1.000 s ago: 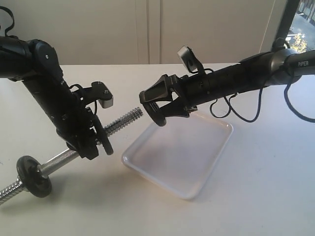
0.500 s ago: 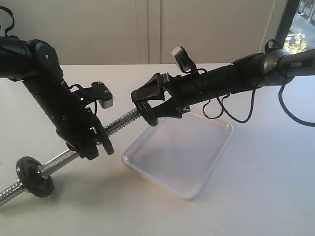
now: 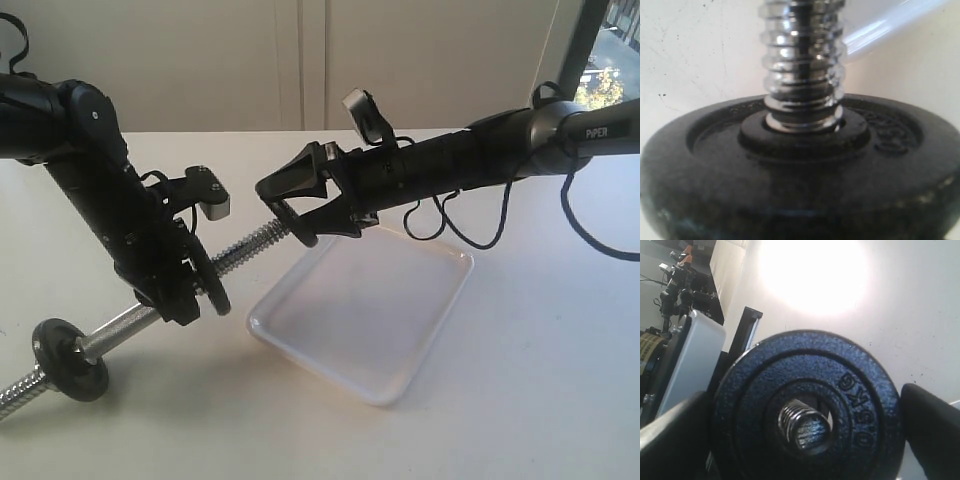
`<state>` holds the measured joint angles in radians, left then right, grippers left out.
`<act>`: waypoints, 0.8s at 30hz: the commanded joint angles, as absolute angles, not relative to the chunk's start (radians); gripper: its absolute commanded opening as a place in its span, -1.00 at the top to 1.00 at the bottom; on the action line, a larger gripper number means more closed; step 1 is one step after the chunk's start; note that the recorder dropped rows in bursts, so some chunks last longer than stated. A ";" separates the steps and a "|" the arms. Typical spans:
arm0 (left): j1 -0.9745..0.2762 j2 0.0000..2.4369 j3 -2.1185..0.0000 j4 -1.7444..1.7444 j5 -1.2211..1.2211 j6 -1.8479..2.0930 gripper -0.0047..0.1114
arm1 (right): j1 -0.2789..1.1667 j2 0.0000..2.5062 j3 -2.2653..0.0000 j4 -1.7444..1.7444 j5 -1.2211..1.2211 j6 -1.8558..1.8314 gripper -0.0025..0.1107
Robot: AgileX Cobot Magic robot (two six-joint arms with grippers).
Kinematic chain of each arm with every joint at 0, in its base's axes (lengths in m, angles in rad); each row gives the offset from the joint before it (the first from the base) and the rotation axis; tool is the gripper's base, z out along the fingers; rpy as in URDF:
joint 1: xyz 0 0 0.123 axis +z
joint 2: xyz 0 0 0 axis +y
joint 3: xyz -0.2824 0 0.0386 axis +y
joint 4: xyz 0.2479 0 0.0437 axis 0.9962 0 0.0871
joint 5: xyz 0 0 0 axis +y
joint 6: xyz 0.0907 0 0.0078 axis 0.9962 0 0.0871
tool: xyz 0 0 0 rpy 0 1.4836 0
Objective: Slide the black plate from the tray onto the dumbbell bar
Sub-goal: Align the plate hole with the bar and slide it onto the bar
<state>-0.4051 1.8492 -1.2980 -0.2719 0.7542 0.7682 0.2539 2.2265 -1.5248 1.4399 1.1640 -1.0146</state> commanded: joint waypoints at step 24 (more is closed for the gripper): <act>-0.409 1.804 -1.316 -0.343 0.723 0.702 0.92 | 0.258 2.208 -1.525 1.662 1.221 -1.133 0.96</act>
<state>-0.4051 1.8445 -1.2980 -0.2719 0.7230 0.7137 0.2610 2.2265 -1.5248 1.5858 1.1664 -1.1068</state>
